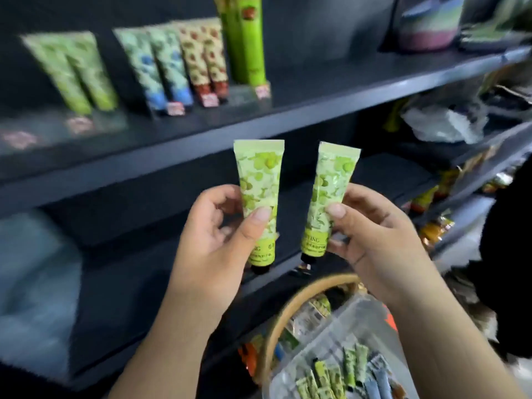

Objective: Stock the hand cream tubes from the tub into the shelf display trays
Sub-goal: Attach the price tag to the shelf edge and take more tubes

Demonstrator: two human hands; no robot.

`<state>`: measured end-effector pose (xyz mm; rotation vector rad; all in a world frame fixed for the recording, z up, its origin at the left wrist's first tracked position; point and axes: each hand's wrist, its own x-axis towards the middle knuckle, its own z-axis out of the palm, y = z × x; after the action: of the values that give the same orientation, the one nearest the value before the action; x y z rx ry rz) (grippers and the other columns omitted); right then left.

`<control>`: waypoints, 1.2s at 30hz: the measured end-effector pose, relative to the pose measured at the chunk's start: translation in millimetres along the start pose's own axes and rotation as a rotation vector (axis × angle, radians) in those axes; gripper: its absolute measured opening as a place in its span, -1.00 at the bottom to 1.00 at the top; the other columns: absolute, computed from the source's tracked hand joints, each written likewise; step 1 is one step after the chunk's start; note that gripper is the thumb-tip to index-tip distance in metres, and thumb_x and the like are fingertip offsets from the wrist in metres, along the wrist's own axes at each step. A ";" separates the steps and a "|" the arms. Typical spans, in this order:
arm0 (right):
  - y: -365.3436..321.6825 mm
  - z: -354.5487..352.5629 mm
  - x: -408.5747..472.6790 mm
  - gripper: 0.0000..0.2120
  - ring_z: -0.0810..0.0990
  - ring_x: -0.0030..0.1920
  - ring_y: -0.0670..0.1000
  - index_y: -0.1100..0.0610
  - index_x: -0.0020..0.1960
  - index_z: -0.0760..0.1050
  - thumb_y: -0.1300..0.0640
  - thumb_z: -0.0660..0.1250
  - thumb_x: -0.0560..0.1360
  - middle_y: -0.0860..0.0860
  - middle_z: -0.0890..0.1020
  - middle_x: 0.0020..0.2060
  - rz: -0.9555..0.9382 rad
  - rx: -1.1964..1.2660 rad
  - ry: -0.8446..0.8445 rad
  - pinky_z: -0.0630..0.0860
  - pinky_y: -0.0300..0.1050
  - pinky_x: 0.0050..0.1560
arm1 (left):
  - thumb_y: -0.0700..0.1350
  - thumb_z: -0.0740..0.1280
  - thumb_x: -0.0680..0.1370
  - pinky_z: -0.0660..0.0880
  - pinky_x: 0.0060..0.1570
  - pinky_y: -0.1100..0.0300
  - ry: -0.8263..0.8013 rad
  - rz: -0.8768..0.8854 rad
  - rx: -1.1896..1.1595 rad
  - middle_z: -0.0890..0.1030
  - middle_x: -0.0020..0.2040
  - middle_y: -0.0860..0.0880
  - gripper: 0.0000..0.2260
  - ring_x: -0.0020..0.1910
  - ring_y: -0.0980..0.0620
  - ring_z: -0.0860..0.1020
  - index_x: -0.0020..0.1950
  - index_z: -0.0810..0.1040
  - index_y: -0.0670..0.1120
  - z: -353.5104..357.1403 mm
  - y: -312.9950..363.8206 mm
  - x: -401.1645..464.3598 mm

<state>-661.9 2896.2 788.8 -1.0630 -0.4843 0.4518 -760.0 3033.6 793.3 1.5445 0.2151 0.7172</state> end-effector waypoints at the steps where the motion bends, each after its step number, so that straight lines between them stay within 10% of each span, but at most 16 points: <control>1: -5.2 18.6 6.1 -0.81 0.64 -0.29 -0.05 0.05 -0.23 0.65 0.11 0.40 0.16 0.00 0.66 -0.30 -0.011 0.005 -0.064 0.56 -0.18 -0.34 | 0.10 0.41 0.19 0.55 0.03 -0.07 0.044 0.038 0.017 0.65 -0.15 0.14 -0.82 -0.08 0.02 0.64 -0.24 0.57 0.28 -18.0 14.2 -2.9; 10: -39.9 162.3 55.1 -0.66 0.62 -0.17 -0.05 0.13 -0.07 0.57 0.18 0.49 0.16 0.02 0.63 -0.16 -0.135 -0.127 -0.378 0.60 -0.15 -0.17 | 0.01 0.47 0.19 0.58 -0.06 -0.01 0.258 0.247 0.115 0.67 -0.14 0.10 -0.72 -0.07 -0.01 0.64 -0.12 0.62 0.16 -148.2 103.9 4.3; 14: -44.0 215.5 79.0 -0.92 0.60 -0.35 -0.15 0.12 -0.19 0.55 0.27 0.38 0.37 -0.08 0.64 -0.38 -0.181 -0.226 -0.401 0.53 -0.31 -0.35 | -0.09 0.39 0.24 0.54 -0.17 0.07 0.292 0.255 0.095 0.65 -0.25 0.14 -0.73 -0.16 0.06 0.59 -0.07 0.56 0.03 -195.9 126.5 27.8; 25: -40.7 283.2 142.4 -0.80 0.58 -0.33 -0.09 0.05 -0.08 0.52 0.34 0.31 0.46 -0.04 0.60 -0.26 -0.271 -0.374 -0.324 0.57 -0.22 -0.34 | -0.23 0.36 0.45 0.57 -0.35 0.23 0.154 0.241 0.211 0.66 -0.21 0.10 -0.85 -0.17 0.14 0.64 -0.10 0.47 0.01 -274.8 146.8 101.5; 36: 15.0 293.2 224.1 -0.85 0.55 -0.04 0.09 0.19 0.08 0.42 0.18 0.27 0.53 0.05 0.55 -0.10 -0.400 -0.949 -0.134 0.51 -0.04 -0.01 | -0.21 0.36 0.47 0.57 -0.07 0.04 0.186 0.140 0.198 0.60 0.01 0.03 -0.82 0.01 0.06 0.59 -0.08 0.43 0.05 -276.6 123.1 163.8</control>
<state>-651.9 3237.9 928.4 -1.7923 -1.0611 -0.1018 -820.3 3336.5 945.2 1.6929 0.3267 0.9757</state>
